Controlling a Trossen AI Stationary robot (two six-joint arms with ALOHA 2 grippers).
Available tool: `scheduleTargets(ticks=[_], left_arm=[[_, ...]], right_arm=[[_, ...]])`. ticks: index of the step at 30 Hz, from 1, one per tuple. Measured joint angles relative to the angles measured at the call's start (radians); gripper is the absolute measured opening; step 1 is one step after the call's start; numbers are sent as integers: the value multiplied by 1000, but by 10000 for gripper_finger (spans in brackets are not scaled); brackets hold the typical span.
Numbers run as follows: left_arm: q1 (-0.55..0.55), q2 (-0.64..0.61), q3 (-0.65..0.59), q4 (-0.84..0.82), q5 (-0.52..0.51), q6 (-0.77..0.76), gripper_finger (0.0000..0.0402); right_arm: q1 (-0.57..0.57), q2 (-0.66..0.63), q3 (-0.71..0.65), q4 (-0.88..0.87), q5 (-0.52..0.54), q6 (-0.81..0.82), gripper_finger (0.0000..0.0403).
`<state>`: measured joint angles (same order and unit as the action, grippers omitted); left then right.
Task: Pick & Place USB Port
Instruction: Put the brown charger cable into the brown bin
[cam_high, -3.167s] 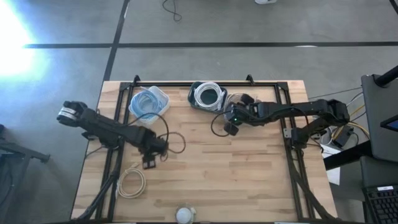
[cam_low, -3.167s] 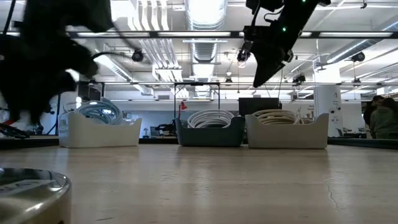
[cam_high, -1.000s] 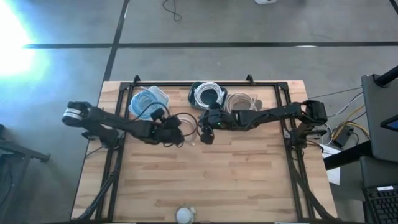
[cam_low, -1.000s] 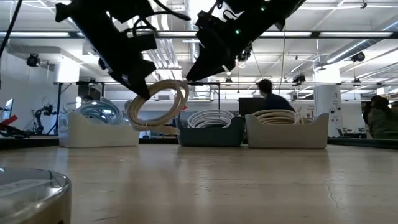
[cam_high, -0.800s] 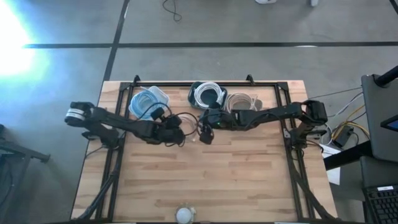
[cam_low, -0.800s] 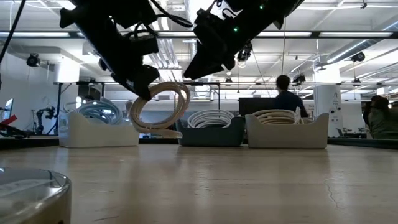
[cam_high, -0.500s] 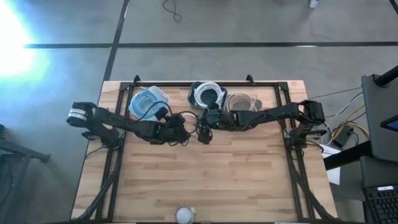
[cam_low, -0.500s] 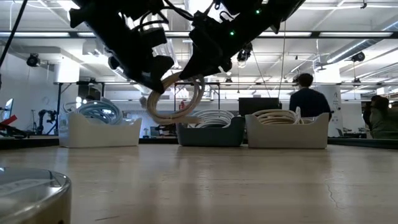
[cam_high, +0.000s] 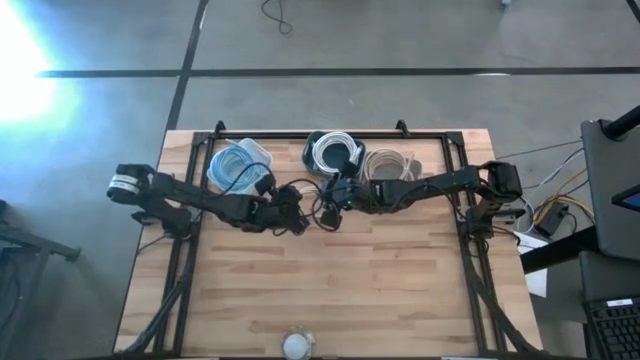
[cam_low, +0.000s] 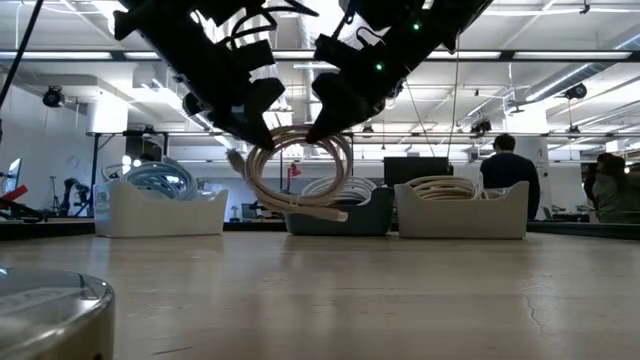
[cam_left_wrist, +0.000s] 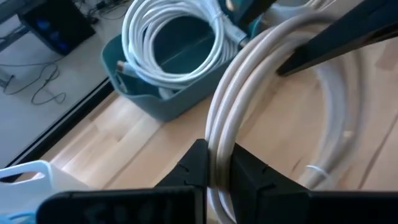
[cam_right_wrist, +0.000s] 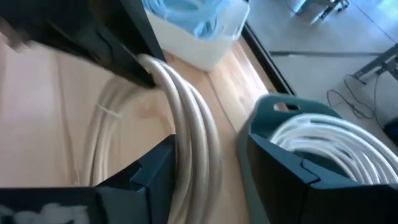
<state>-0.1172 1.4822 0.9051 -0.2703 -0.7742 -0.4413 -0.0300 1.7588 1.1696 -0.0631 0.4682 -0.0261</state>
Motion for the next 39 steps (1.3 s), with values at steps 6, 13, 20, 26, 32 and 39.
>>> scheduleTargets(ticks=[6,13,20,26,32,39], left_arm=[[-16,0,0,110,36,81,34],[-16,-1,-5,157,48,131,36],[-17,2,-16,164,35,134,84],[-17,6,-27,157,10,134,143],[-38,-30,0,157,-33,226,174],[-43,-117,11,77,-137,229,168]], right_arm=[[-1,-1,-15,-53,5,19,117],[-1,-1,-15,-56,7,12,39],[-1,-1,-15,-55,7,53,33],[-1,-7,-15,-107,61,133,33],[-1,-69,-15,-231,62,181,33],[-2,-235,-14,-449,163,187,40]])
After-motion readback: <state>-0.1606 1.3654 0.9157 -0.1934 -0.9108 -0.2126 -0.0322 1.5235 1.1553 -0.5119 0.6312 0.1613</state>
